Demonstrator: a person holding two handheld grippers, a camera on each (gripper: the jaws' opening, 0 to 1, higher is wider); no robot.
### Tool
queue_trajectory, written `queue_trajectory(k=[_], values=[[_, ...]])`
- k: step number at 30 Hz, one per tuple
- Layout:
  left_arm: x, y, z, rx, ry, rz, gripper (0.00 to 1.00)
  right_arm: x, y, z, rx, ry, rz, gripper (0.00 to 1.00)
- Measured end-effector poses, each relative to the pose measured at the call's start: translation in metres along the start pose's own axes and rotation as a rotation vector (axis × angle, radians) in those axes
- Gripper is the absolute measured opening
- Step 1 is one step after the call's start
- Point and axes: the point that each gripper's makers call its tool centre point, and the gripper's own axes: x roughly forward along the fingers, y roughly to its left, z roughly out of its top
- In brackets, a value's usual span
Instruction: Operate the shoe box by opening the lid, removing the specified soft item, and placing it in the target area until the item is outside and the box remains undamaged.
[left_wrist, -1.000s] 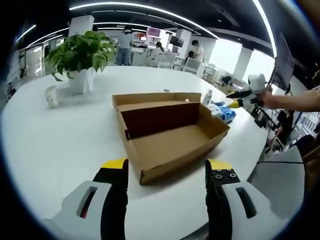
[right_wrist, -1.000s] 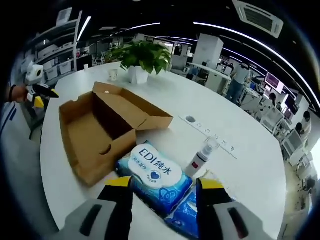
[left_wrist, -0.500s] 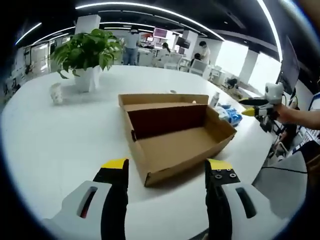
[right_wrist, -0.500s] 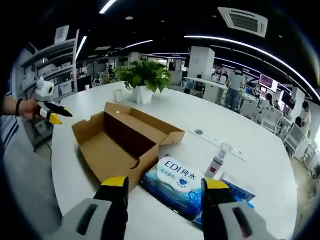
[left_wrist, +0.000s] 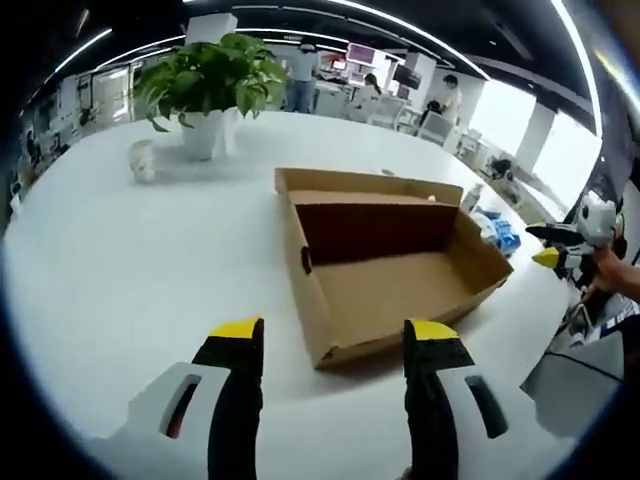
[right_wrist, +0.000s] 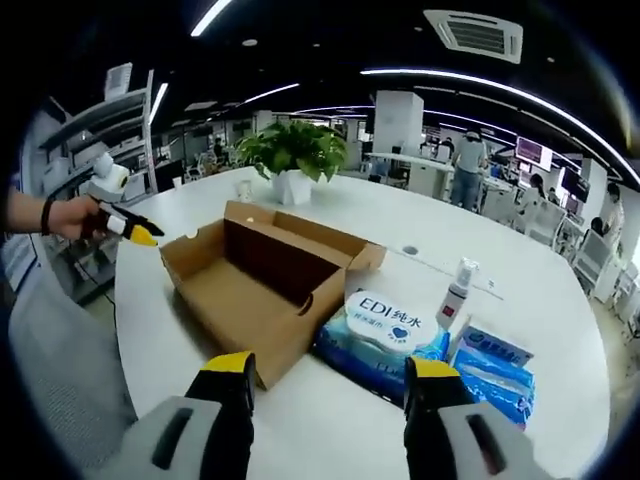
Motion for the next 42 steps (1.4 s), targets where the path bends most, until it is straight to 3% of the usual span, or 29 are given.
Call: queue_trajectory(k=[5,8,15,23,27,30,32,42], values=[[0.009,0.003,-0.006,-0.018,0.033,0.030,0.49,-0.005,0.004,-0.009,0.013,0.009,-0.001,0.57],[0.016,0.002,-0.008,-0.068,0.050,0.041,0.44,-0.007,0.003,-0.017,0.026,0.022,-0.010,0.57],[0.030,0.009,-0.013,-0.127,0.091,0.113,0.40,-0.010,0.011,-0.032,0.054,0.047,-0.006,0.54],[0.034,0.018,-0.012,-0.207,0.084,0.170,0.24,-0.014,0.015,-0.044,0.085,0.074,-0.009,0.52],[0.037,0.020,-0.015,-0.283,0.075,0.193,0.18,-0.015,0.014,-0.047,0.104,0.080,-0.016,0.51],[0.039,0.016,-0.014,-0.272,0.066,0.208,0.10,-0.016,0.014,-0.045,0.109,0.076,-0.017,0.50],[0.039,0.018,-0.014,-0.210,0.066,0.250,0.08,-0.016,0.014,-0.044,0.101,0.080,-0.014,0.50],[0.037,0.017,-0.014,-0.225,0.039,0.301,0.06,-0.009,0.013,-0.033,0.085,0.085,-0.005,0.48]])
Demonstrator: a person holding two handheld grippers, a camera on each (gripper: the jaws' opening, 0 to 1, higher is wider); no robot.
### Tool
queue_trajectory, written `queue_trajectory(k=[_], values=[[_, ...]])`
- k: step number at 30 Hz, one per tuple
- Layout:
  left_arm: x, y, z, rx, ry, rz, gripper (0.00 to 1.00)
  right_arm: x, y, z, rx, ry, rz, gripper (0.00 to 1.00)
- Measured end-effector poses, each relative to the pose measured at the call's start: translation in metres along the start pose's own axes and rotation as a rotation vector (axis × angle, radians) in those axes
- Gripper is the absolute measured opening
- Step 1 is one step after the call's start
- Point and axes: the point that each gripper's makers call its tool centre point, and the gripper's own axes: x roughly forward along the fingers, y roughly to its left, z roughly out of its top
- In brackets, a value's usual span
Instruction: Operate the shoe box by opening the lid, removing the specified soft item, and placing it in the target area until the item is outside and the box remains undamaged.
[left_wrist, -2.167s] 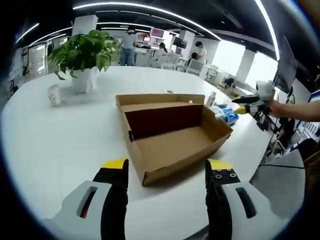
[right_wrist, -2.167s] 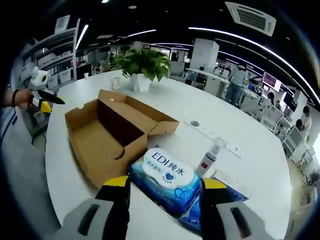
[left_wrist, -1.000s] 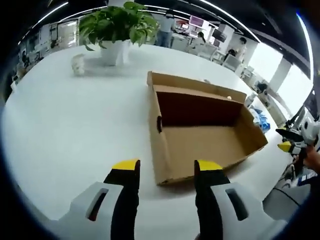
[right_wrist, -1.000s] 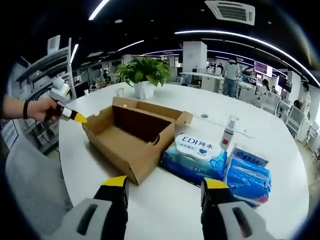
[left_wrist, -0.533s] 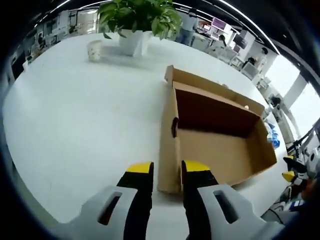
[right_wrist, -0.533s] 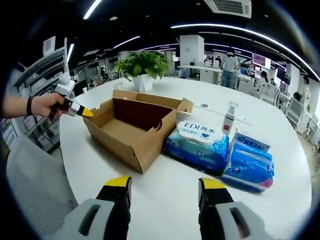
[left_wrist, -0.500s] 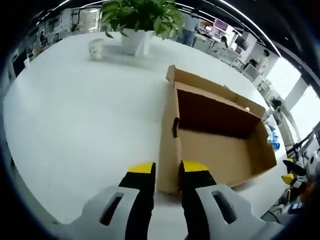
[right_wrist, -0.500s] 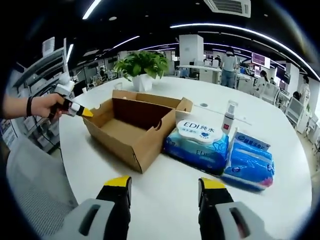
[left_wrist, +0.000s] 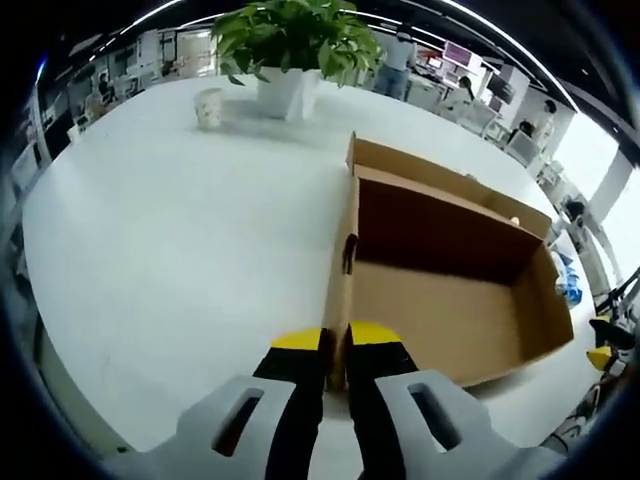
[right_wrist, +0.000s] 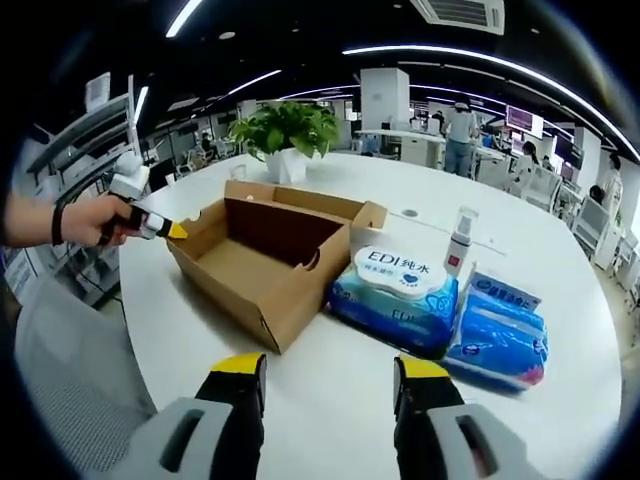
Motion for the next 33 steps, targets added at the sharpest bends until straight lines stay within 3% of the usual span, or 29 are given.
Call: queue_trajectory(k=[5,8,15,23,33], values=[[0.000,0.000,0.000,0.018,-0.001,-0.008,0.06,0.007,-0.006,0.007,-0.015,0.016,-0.024,0.40],[0.000,0.000,0.000,0.030,-0.001,-0.011,0.06,0.012,-0.008,0.015,-0.002,0.016,-0.016,0.41],[0.002,0.001,0.000,0.033,0.002,-0.021,0.06,0.033,-0.013,0.062,-0.046,-0.015,0.000,0.40],[0.004,0.003,0.000,0.025,-0.013,-0.050,0.07,0.068,-0.023,0.107,-0.037,-0.010,-0.004,0.40],[0.003,0.002,0.000,0.054,-0.018,-0.040,0.07,0.106,-0.043,0.128,0.052,0.019,-0.035,0.36]])
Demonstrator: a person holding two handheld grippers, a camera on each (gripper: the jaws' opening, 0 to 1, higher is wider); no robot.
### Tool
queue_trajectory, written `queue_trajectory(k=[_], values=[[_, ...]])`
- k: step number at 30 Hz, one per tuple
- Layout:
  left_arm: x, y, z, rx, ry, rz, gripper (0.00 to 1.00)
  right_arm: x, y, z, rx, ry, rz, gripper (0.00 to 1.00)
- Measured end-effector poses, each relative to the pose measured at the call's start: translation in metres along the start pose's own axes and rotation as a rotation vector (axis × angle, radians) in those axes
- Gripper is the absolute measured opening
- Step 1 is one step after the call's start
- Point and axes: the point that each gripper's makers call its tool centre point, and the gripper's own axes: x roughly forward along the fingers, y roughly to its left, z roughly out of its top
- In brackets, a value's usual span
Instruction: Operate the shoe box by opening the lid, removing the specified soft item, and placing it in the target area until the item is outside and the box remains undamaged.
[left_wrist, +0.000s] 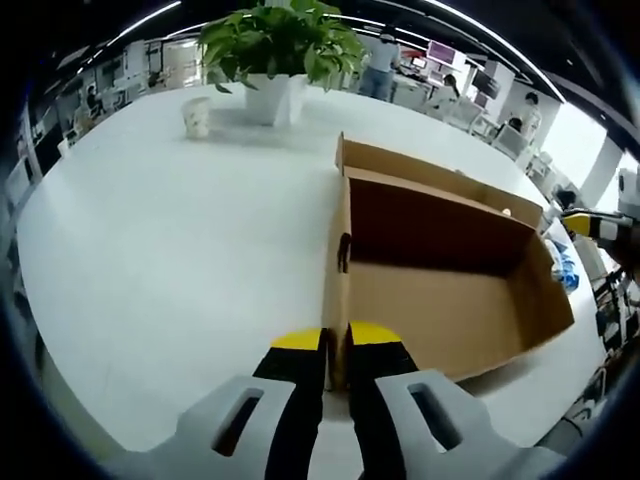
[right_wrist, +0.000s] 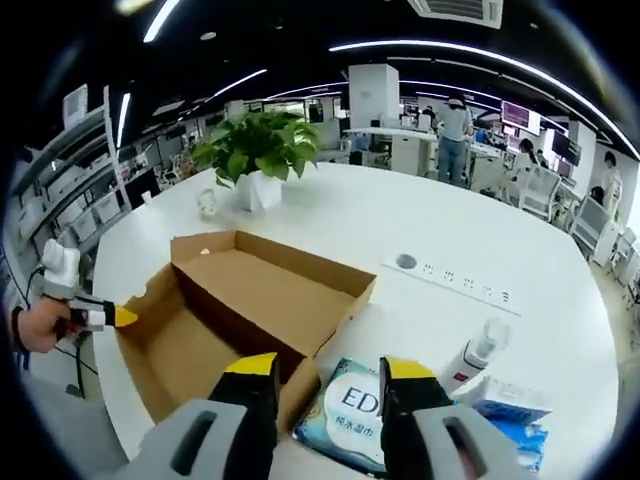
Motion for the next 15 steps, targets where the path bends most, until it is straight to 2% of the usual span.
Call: queue_trajectory(k=[4,7,15], values=[[0.001,0.001,0.000,-0.013,0.003,-0.007,0.07,0.014,-0.011,0.003,-0.023,0.037,-0.027,0.36],[0.002,0.001,0.001,-0.013,0.003,-0.007,0.07,0.017,-0.007,0.008,-0.001,0.043,-0.025,0.36],[0.002,0.001,0.000,-0.024,0.004,-0.005,0.07,0.045,-0.008,0.020,0.020,0.077,-0.011,0.36]])
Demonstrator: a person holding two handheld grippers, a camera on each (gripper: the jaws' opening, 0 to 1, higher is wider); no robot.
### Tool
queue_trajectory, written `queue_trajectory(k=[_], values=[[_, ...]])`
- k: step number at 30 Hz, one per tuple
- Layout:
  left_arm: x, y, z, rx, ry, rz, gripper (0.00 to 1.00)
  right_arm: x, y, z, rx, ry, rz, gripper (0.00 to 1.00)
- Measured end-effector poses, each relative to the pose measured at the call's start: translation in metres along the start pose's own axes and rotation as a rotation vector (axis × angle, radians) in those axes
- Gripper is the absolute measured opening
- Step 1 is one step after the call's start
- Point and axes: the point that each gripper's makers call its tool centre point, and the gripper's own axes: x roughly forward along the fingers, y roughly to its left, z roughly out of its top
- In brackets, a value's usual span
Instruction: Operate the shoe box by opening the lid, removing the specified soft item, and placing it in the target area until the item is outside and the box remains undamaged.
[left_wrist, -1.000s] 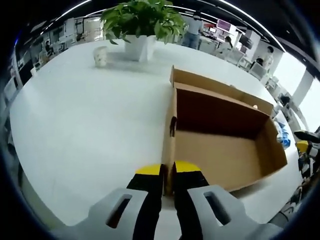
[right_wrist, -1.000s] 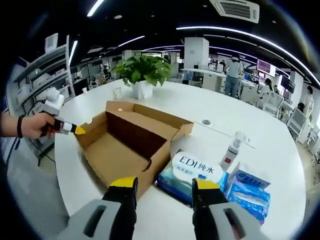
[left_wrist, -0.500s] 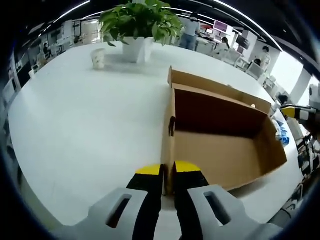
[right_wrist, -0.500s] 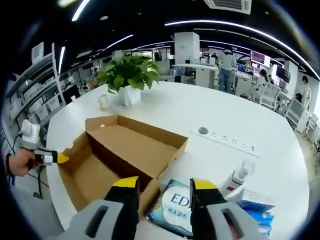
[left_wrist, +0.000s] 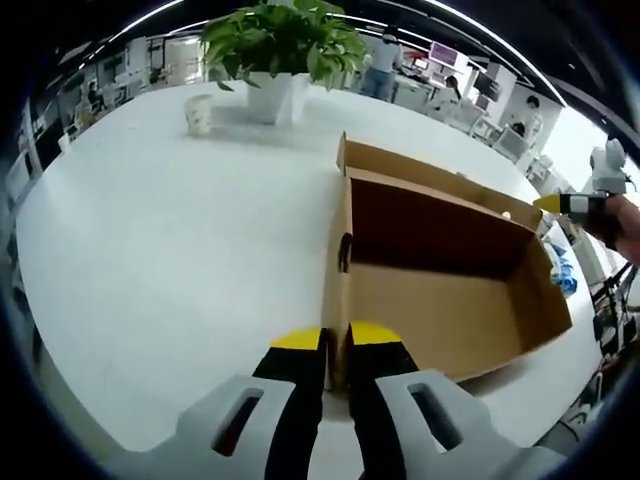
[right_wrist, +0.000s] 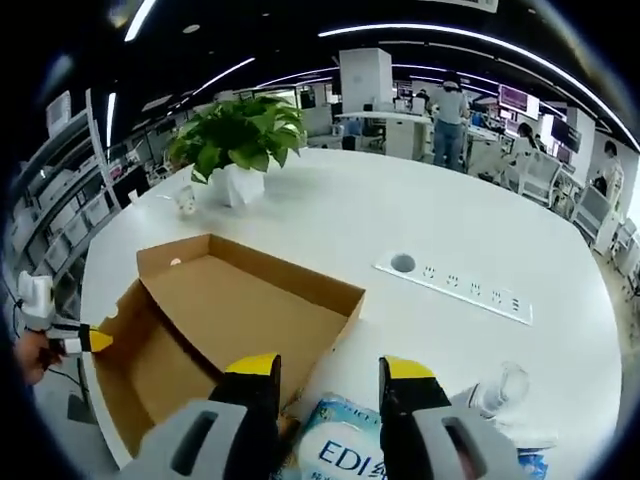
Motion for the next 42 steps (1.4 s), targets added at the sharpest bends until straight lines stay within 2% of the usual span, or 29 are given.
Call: queue_trajectory(k=[2,5,14,21,23,34,37,39,42], values=[[0.000,0.000,0.000,0.006,-0.001,0.006,0.07,0.007,-0.002,0.001,0.008,0.013,0.005,0.36],[0.001,0.001,0.000,0.035,-0.004,0.017,0.06,0.019,-0.006,0.005,0.071,0.024,0.018,0.35],[0.006,0.006,0.002,0.023,0.005,0.013,0.06,0.055,-0.030,0.001,0.070,0.097,0.005,0.34],[0.007,0.005,0.001,0.023,0.007,0.015,0.06,0.073,-0.029,-0.001,0.050,0.130,0.019,0.33],[0.007,0.005,0.001,0.026,0.008,0.016,0.06,0.078,-0.029,0.000,0.067,0.132,0.026,0.32],[0.008,0.005,0.001,0.032,0.010,0.019,0.06,0.096,-0.033,0.000,0.132,0.193,0.037,0.20],[0.009,0.005,0.001,0.035,0.010,0.020,0.06,0.098,-0.028,0.000,0.153,0.214,0.054,0.08],[0.008,0.005,0.000,0.040,0.011,0.021,0.06,0.097,-0.025,0.000,0.159,0.223,0.050,0.04],[0.008,0.005,0.001,0.041,0.011,0.020,0.06,0.096,-0.024,-0.001,0.126,0.238,0.035,0.03]])
